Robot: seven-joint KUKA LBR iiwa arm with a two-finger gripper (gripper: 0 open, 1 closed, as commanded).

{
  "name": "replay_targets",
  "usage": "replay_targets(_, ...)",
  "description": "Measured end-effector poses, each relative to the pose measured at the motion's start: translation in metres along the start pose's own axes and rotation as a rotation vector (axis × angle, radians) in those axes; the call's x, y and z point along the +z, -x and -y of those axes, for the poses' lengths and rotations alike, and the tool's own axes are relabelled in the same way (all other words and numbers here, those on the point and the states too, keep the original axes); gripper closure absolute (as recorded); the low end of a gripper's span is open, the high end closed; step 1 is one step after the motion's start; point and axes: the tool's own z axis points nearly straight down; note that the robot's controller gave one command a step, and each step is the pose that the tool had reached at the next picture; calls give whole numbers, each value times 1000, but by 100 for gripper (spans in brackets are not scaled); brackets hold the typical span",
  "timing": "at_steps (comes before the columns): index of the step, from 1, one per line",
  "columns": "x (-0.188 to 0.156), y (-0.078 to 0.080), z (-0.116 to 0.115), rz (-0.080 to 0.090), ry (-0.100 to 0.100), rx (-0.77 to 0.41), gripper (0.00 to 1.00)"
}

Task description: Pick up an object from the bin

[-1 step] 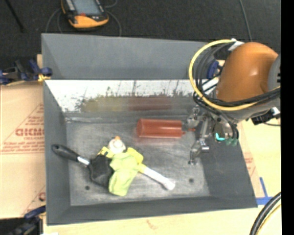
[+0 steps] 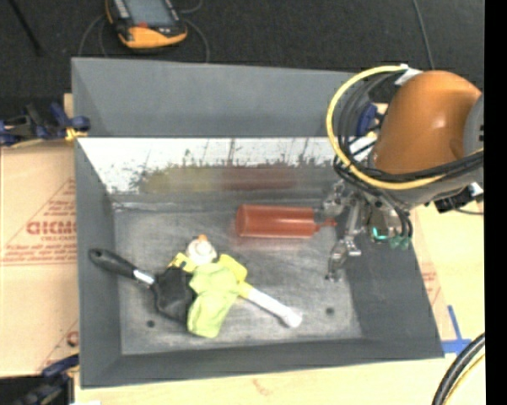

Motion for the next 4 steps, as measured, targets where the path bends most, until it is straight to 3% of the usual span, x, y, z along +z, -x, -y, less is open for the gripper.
replay_targets(1,44,13,-4,9,-1,-25,0)
replay_targets(2,67,16,-57,-3,0,-54,0)
replay_targets(3,73,8,-87,-1,3,-241,0)
replay_targets(4,119,-25,-127,5,1,-242,0)
